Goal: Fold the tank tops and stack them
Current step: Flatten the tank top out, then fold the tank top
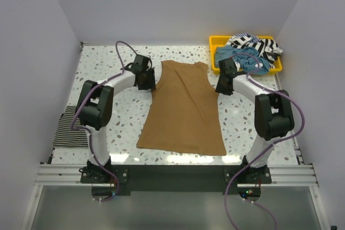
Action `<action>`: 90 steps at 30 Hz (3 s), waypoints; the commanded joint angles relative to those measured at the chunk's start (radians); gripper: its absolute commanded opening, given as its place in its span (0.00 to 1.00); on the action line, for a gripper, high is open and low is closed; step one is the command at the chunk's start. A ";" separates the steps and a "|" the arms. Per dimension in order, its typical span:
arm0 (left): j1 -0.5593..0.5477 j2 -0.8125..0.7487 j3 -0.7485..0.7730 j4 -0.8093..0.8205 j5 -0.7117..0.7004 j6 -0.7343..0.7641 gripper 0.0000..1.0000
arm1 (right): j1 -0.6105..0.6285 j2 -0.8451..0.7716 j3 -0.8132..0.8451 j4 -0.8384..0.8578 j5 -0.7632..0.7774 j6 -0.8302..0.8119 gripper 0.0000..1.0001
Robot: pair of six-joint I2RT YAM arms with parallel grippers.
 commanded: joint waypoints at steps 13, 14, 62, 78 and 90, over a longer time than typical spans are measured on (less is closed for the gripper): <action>-0.025 0.086 0.122 -0.045 -0.189 0.018 0.08 | 0.017 0.118 0.062 0.019 0.005 -0.043 0.16; -0.024 0.089 0.134 -0.048 -0.198 0.018 0.07 | 0.017 0.124 0.068 0.013 0.017 -0.047 0.13; 0.188 -0.013 0.016 0.031 -0.007 -0.040 0.00 | 0.886 0.028 -0.172 0.065 0.209 0.242 0.28; 0.196 0.040 0.035 0.036 0.046 0.011 0.22 | 0.886 -0.098 -0.327 0.129 0.152 0.166 0.37; 0.196 0.040 -0.010 0.067 0.059 0.009 0.08 | 1.096 -0.055 0.062 0.007 0.296 0.132 0.41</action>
